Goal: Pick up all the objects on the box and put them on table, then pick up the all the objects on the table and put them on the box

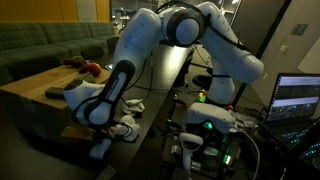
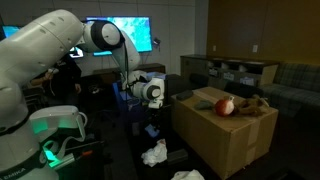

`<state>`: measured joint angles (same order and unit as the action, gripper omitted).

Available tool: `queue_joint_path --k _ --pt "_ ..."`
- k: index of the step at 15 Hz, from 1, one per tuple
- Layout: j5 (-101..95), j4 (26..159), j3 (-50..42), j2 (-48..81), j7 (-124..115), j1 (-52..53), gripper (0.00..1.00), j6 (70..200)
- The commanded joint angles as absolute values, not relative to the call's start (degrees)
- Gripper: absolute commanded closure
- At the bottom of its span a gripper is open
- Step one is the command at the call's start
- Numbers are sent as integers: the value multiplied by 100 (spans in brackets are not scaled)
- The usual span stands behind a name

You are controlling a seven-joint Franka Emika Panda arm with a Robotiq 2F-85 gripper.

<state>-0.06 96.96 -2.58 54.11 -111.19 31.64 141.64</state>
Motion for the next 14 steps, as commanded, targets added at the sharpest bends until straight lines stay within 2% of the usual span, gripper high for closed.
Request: queue_joint_path --k 1,14 --pt "-404 10110 -428 4778 -11208 3262 98 13856" --pt "-2383 10695 -484 2849 -10210 2661 98 13007"
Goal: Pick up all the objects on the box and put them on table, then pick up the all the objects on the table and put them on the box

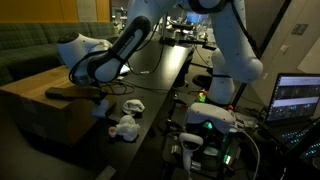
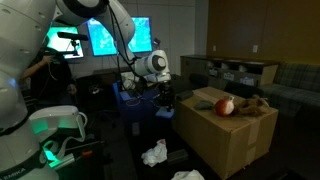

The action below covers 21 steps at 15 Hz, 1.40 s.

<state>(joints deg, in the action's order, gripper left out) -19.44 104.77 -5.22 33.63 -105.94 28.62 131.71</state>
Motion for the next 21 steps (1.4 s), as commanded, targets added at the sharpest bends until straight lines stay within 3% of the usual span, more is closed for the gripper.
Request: queue_joint_path --k 1,8,21 --pt "-2527 10652 -468 2750 -10057 2583 98 12956" --pt "-3198 9600 -443 2815 -9129 2096 98 12711" --pt "-2492 5955 -488 5106 -7089 1785 98 12735"
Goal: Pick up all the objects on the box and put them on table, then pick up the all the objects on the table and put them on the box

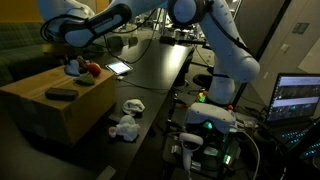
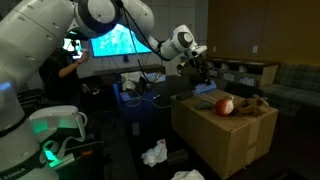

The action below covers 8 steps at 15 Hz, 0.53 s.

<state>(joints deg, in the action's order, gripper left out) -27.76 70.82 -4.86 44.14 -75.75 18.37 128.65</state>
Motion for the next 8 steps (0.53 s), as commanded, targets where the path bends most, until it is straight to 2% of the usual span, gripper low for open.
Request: queue_joint_path --k 1,8 --pt "-2410 5699 -493 5304 -6967 1777 98 12759" --pt "-2035 4175 -687 6444 -6384 1774 98 12632"
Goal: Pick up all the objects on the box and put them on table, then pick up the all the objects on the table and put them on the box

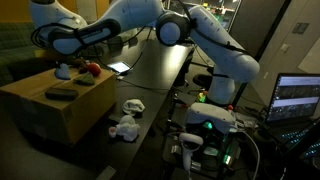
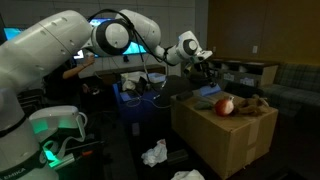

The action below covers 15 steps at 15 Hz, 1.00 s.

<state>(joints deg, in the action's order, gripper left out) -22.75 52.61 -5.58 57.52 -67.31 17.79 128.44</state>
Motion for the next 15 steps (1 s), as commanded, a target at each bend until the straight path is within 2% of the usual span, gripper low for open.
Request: queue_joint_path --k 1,4,5,6,7,14,15 --pt "-1971 3985 -685 6561 -6299 1754 98 12574" --pt "-2096 3334 -588 6975 -6265 1681 98 12295" --pt "-2110 3228 -595 7045 -6253 1681 66 12248" --pt "-1942 3195 -789 7059 -6214 1748 64 12244" --pt "-1927 3068 -803 7120 -6181 1747 58 12188" --pt "-2105 3274 -611 6639 -5937 1682 5 12090" --pt "-2057 3378 -527 6484 -5729 1657 0 12106"
